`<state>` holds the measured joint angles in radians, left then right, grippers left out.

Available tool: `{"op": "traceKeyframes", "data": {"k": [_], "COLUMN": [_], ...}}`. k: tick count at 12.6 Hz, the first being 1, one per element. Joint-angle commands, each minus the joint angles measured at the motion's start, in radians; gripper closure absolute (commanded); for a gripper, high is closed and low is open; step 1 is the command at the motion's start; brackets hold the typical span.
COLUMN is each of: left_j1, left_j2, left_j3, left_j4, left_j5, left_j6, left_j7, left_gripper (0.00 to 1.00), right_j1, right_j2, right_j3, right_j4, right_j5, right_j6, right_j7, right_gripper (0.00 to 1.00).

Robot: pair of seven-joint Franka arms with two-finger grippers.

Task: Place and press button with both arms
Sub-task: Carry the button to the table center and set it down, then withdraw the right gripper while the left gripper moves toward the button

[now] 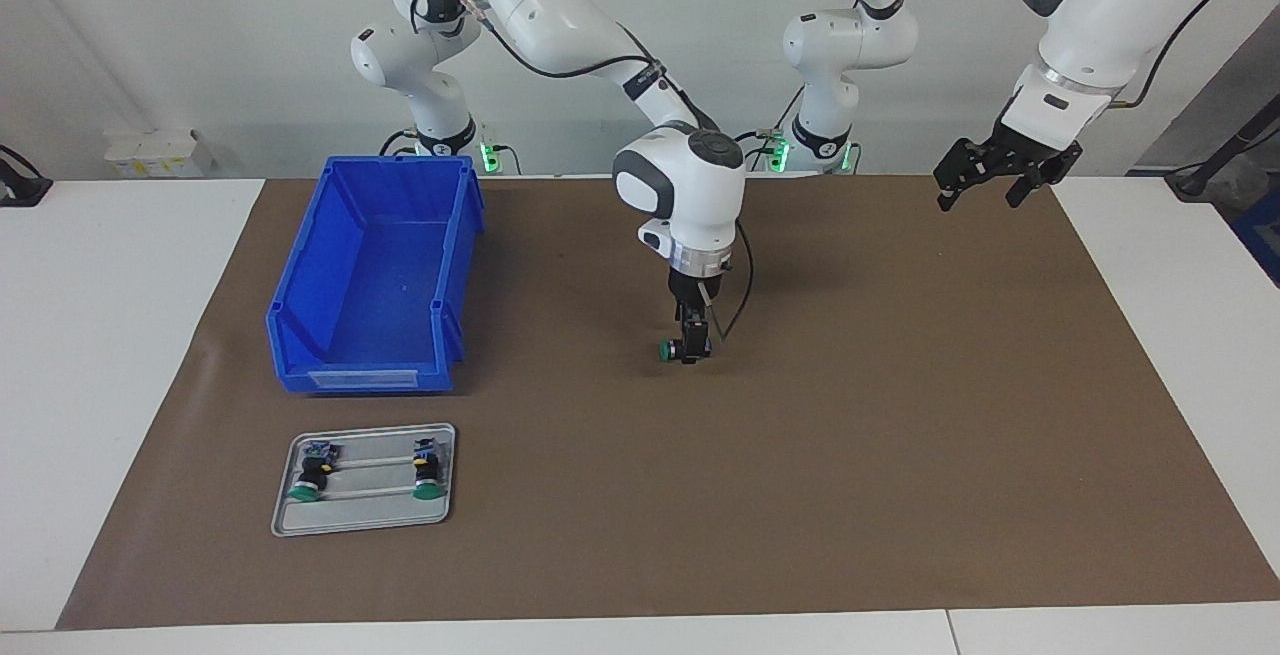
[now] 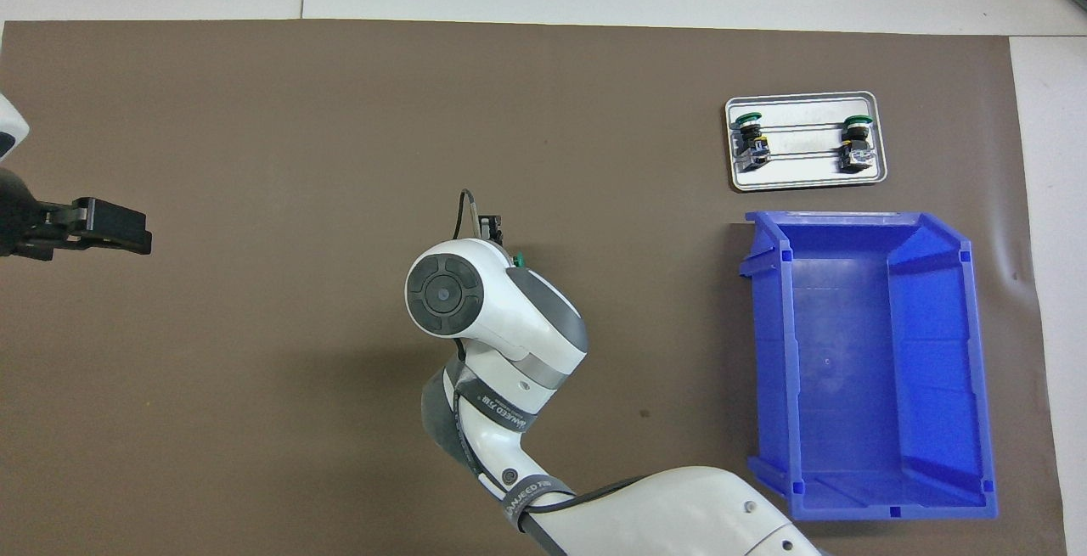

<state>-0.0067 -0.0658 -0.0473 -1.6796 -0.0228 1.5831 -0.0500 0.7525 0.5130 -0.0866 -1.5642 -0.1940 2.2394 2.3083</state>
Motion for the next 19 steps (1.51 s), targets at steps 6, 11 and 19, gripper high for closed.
{"op": "traceKeyframes", "data": {"k": [6, 11, 19], "left_j1": [0.002, -0.016, -0.185], "left_j2": [-0.026, -0.022, -0.019], "left_j3": [0.0, -0.011, -0.025], "left_j4": [-0.029, -0.026, -0.041], "left_j5": [0.014, 0.012, 0.006], "left_j6": [0.012, 0.05, 0.194], "left_j7": [-0.004, -0.001, 0.001], "left_gripper": [0.0, 0.0, 0.0], "right_j1": [-0.312, -0.543, -0.748], "right_j2": [-0.266, -0.369, -0.432], "right_j3": [0.014, 0.014, 0.008], "right_j4": [-0.102, -0.097, 0.048], "right_j5": [0.001, 0.145, 0.148], "right_j6": [-0.098, -0.174, -0.54], "right_j7": [-0.776, -1.44, -2.096], "right_gripper": [0.0, 0.0, 0.0]}}
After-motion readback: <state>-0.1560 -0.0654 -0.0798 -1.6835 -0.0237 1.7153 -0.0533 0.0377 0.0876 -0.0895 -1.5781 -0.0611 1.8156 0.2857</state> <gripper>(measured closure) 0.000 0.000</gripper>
